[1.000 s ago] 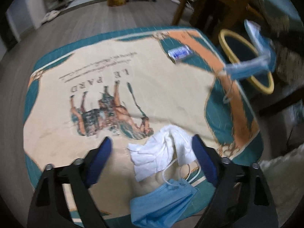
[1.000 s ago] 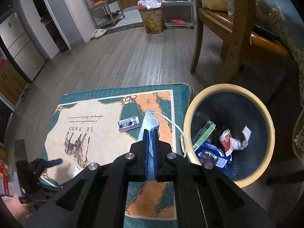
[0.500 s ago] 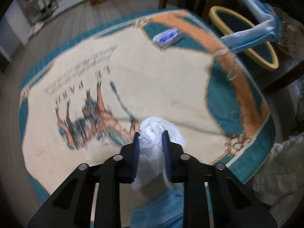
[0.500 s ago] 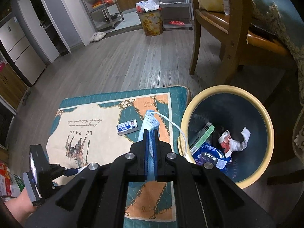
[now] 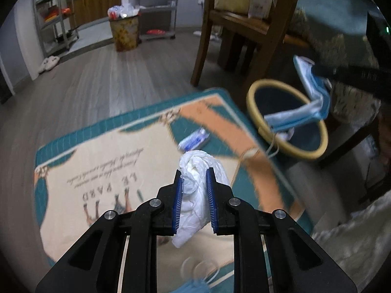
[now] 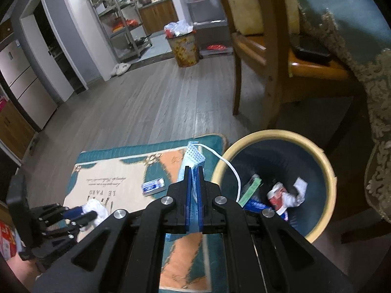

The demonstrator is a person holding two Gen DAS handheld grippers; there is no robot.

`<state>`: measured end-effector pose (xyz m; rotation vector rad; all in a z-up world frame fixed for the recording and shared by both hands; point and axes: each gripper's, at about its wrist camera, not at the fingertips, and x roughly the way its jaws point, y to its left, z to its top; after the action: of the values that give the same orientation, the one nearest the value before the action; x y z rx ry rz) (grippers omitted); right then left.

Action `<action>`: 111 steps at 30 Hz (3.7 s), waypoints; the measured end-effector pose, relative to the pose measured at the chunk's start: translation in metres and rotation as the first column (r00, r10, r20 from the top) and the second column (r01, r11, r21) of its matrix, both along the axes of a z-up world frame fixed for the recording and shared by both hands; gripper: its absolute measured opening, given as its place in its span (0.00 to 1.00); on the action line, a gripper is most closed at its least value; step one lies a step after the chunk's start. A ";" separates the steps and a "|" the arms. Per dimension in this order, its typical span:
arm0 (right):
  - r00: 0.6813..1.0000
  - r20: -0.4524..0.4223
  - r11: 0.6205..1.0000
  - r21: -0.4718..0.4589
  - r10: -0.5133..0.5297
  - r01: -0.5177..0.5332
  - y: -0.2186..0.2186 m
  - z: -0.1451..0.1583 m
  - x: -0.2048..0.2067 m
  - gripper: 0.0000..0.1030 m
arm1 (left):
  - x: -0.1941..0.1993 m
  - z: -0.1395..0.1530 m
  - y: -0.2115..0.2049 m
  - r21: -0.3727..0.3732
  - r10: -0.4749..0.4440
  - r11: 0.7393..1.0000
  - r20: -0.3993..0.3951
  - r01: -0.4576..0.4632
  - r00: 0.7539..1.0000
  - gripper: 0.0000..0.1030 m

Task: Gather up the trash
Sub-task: 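Move the tissue and mask over the bin and open both grippers, then grasp the second blue face mask with the left gripper, then grasp the white-blue COLTALIN box with the right gripper while the left holds the mask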

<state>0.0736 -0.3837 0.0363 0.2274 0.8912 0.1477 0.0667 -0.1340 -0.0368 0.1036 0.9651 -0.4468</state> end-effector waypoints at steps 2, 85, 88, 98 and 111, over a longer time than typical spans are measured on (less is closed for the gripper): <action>1.000 0.011 1.000 -0.005 -0.017 0.017 -0.010 0.003 0.000 0.03 | 0.007 0.005 -0.009 -0.017 -0.003 1.000 0.010 0.004 1.000 0.20; 0.995 -0.073 0.994 -0.083 0.061 -0.067 0.099 -0.027 -0.020 0.94 | -0.097 -0.053 0.052 0.080 -0.029 0.996 -0.158 0.042 0.987 0.67; 0.995 -0.081 0.994 -0.090 0.056 -0.063 0.098 -0.030 -0.018 0.94 | -0.102 -0.062 0.040 0.120 -0.074 0.988 -0.182 0.097 0.980 0.58; 0.994 -0.098 0.996 -0.081 0.040 -0.048 0.092 -0.038 -0.011 0.94 | -0.094 -0.072 0.028 0.184 -0.092 0.974 -0.200 0.130 0.975 0.08; 0.976 -0.216 0.999 0.029 0.036 -0.031 0.093 -0.091 0.029 0.82 | -0.029 -0.012 0.065 0.005 0.099 0.995 -0.080 -0.099 0.992 0.07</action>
<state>0.1021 -0.2906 -0.0551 0.2555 1.1109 0.1680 0.0373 -0.0685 -0.0485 0.0388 1.0443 -0.3610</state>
